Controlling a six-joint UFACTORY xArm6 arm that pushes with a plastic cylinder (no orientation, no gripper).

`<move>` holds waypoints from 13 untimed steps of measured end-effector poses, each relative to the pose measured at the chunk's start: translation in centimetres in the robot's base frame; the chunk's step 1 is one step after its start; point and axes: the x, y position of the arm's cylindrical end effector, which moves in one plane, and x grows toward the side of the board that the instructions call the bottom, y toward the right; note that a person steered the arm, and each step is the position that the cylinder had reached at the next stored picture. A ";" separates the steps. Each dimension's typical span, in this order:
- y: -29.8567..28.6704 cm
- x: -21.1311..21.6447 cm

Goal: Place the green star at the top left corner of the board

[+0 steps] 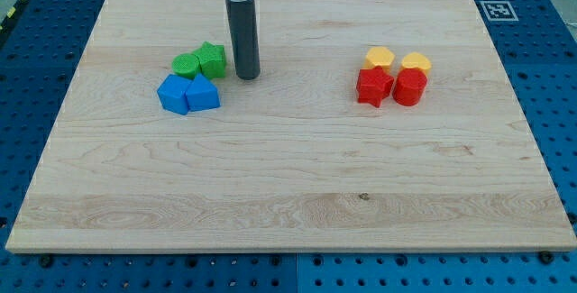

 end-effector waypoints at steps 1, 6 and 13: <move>-2.6 0.0; -7.3 -3.2; -11.2 -5.7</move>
